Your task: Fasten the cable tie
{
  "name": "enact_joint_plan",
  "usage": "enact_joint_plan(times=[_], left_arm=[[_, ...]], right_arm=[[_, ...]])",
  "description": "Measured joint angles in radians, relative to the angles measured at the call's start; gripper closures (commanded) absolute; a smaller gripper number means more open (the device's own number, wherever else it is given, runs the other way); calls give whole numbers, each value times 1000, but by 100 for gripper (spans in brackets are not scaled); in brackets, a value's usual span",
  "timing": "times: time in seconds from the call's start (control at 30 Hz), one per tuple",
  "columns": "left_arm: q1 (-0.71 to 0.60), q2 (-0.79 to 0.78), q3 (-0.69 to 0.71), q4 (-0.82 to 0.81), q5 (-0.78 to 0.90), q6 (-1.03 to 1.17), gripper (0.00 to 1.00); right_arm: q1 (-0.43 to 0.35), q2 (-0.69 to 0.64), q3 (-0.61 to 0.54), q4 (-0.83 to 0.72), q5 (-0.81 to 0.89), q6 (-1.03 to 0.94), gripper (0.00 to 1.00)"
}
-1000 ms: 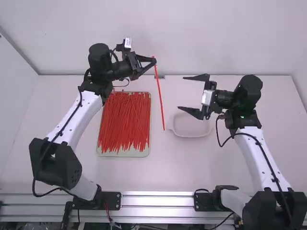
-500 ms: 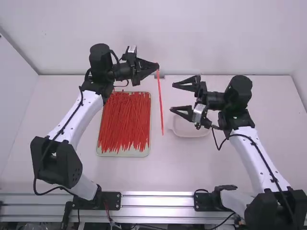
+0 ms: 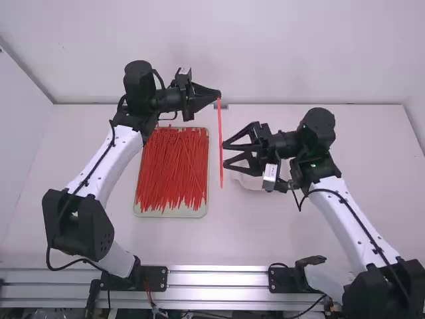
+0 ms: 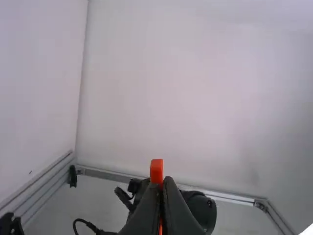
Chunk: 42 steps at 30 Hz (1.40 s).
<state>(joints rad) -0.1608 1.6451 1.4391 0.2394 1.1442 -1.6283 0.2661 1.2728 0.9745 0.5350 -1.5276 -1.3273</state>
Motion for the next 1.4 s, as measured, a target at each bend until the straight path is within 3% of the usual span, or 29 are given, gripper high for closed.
enact_joint_plan(times=[0.1, 0.2, 0.37, 0.43, 0.57, 0.77, 1.17, 1.4], left_arm=[[-2, 0, 0, 0, 0, -2, 98], [-7, 0, 0, 0, -9, -3, 98], [-18, 0, 0, 0, -47, -2, 98], [-18, 0, 0, 0, -55, -2, 98], [-20, 0, 0, 0, -64, -2, 98], [-23, 0, 0, -21, -85, 13, 98], [-30, 0, 0, -26, -109, 52, 98], [-30, 0, 0, -27, -117, 189, 98]], right_arm=[[6, 0, 0, 0, -10, -8, 25], [3, 0, 0, 1, -14, -12, 30], [3, 0, 0, 1, -16, -16, 51], [3, 0, 0, 0, -16, -24, 54], [-16, 0, 0, 0, -15, -36, 82], [-32, -1, 0, 1, -15, -42, 100], [-32, 0, 0, 1, -9, -9, 100], [-32, 0, 0, -11, 10, 172, 100]])
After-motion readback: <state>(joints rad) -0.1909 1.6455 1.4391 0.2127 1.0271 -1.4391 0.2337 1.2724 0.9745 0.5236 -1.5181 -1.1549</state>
